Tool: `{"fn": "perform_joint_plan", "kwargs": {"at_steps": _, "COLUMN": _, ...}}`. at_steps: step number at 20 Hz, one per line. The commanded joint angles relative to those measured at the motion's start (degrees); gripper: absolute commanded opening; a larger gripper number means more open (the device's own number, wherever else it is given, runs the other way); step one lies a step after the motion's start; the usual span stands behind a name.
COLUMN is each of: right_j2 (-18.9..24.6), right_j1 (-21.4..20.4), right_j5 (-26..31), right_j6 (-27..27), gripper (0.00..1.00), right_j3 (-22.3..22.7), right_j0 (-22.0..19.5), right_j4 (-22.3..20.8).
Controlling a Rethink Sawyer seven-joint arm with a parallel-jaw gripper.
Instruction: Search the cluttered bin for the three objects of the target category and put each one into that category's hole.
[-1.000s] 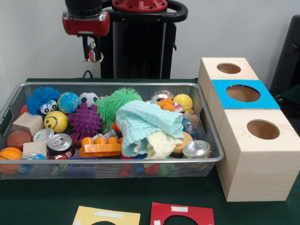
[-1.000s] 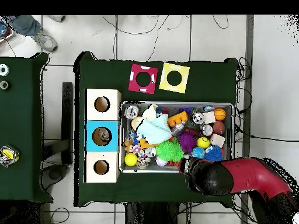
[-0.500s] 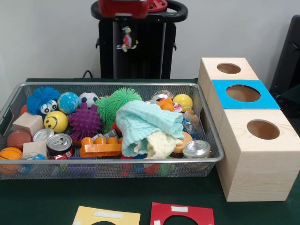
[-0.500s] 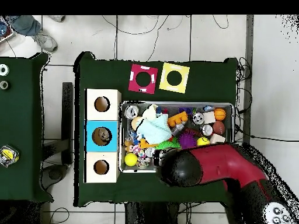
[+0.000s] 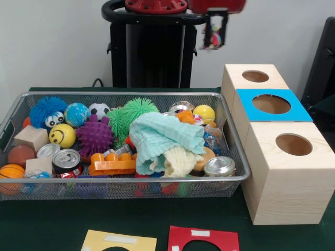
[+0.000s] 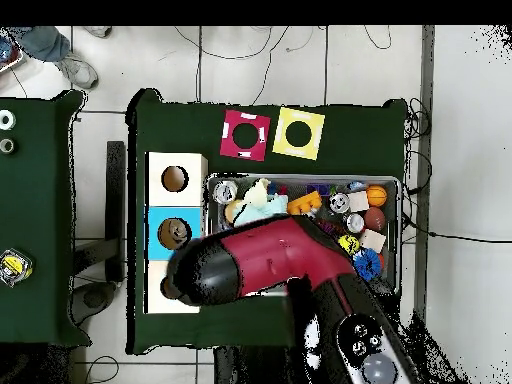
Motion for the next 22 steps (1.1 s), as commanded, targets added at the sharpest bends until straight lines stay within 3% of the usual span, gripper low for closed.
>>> {"fn": "perform_joint_plan", "kwargs": {"at_steps": 1, "right_j2": -9.75, "right_j1": 3.11, "right_j5": 6.22, "right_j6": 23.89, "gripper": 0.00, "right_j3": -7.77, "right_j0": 7.50, "right_j4": 4.14}}
{"fn": "perform_joint_plan", "kwargs": {"at_steps": 5, "right_j2": -13.64, "right_j1": 6.21, "right_j5": 6.98, "right_j6": 24.69, "gripper": 0.00, "right_j3": -13.69, "right_j0": 10.04, "right_j4": 3.62}}
{"fn": "perform_joint_plan", "kwargs": {"at_steps": 14, "right_j2": -18.51, "right_j1": 12.20, "right_j5": 2.10, "right_j6": 24.57, "gripper": 0.00, "right_j3": -18.23, "right_j0": 13.53, "right_j4": 2.65}}
{"fn": "perform_joint_plan", "kwargs": {"at_steps": 22, "right_j2": -21.86, "right_j1": 15.92, "right_j5": -9.11, "right_j6": 25.68, "gripper": 0.00, "right_j3": -15.11, "right_j0": 17.95, "right_j4": 2.12}}
